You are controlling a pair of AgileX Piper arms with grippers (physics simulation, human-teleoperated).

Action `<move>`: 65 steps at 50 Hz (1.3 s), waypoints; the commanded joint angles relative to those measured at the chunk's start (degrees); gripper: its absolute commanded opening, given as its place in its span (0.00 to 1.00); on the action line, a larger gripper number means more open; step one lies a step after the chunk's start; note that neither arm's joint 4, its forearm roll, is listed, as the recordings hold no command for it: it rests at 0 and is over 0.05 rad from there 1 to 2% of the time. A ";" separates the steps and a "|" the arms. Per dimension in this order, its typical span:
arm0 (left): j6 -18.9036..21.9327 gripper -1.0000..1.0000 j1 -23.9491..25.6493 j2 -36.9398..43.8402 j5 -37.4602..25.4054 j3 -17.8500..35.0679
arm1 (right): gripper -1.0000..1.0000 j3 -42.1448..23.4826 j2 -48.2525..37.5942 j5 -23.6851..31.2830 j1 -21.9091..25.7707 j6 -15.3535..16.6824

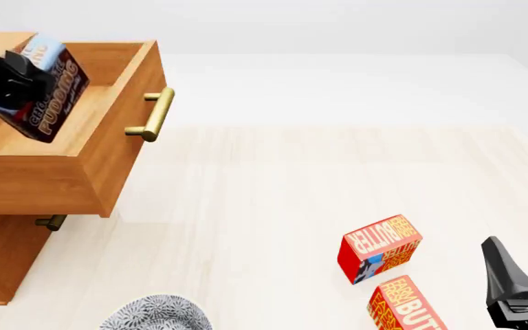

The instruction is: Put the chocolate pudding in the top drawer of the cabinet and close it.

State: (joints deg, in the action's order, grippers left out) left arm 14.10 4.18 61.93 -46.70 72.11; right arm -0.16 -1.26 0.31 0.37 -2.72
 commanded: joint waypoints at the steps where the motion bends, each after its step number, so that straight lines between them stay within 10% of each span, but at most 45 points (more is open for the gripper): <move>1: -0.54 0.00 -0.69 -0.27 3.62 -4.34 | 1.00 0.02 0.17 -0.08 -0.06 0.43; 25: -1.95 0.00 -0.89 1.58 4.78 -4.06 | 1.00 0.02 0.17 -0.08 -0.06 0.43; 26: -2.04 1.00 -1.44 1.61 4.63 -3.98 | 1.00 0.02 0.17 -0.08 -0.06 0.43; 65: -1.50 1.00 9.12 -4.69 -4.39 4.27 | 1.00 0.02 0.17 -0.08 -0.06 0.43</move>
State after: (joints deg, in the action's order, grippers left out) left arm 13.09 10.42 58.05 -51.94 77.38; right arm -0.16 -1.26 0.31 0.37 -2.72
